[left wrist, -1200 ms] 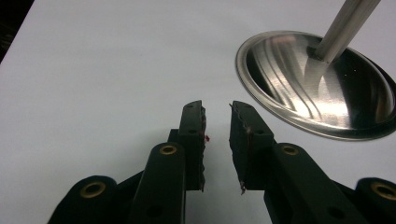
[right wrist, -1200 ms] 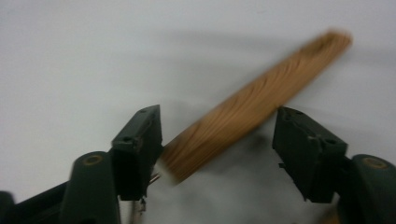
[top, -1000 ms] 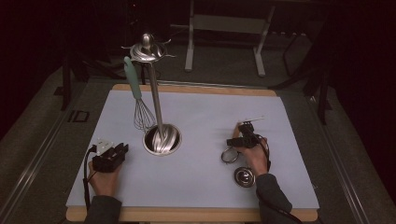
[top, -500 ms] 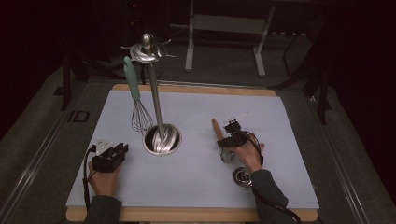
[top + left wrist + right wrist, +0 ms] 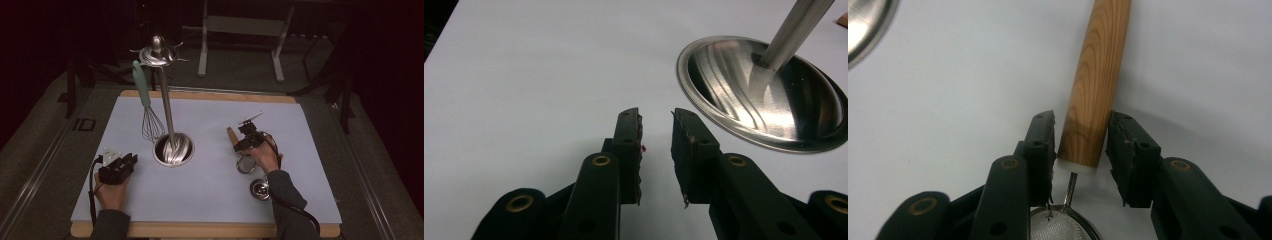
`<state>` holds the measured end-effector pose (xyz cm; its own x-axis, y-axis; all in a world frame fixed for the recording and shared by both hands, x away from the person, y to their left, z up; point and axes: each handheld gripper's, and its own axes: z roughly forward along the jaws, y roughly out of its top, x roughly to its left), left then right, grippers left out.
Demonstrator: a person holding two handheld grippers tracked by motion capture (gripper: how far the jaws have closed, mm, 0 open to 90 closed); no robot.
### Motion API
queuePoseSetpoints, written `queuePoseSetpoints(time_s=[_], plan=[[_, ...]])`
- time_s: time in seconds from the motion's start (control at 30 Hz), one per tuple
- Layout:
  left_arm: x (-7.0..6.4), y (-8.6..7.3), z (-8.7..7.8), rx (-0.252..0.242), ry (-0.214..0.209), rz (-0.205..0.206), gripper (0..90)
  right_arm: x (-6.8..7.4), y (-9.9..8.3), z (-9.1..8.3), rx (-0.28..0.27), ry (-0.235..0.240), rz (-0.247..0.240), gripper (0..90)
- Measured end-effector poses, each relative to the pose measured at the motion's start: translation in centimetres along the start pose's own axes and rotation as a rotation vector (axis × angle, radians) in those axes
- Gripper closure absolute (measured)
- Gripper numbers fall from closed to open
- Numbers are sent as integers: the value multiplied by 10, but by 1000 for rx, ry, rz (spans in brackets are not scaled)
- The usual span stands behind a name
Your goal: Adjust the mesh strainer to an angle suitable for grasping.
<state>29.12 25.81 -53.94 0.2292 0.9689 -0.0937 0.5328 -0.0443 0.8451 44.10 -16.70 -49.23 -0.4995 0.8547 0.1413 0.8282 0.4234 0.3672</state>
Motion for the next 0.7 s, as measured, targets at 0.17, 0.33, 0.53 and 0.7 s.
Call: queuePoseSetpoints(time_s=[0.17,0.33,0.53,0.7], plan=[[0,0,0,0,0,0,741,-1,3,5,0,8,28,666],[0,0,0,0,0,1,742,-4,6,9,34,40,49,673],[0,0,0,0,-1,0,742,-4,9,9,49,53,43,706],[0,0,0,1,-1,0,742,-1,4,8,25,75,10,707]])
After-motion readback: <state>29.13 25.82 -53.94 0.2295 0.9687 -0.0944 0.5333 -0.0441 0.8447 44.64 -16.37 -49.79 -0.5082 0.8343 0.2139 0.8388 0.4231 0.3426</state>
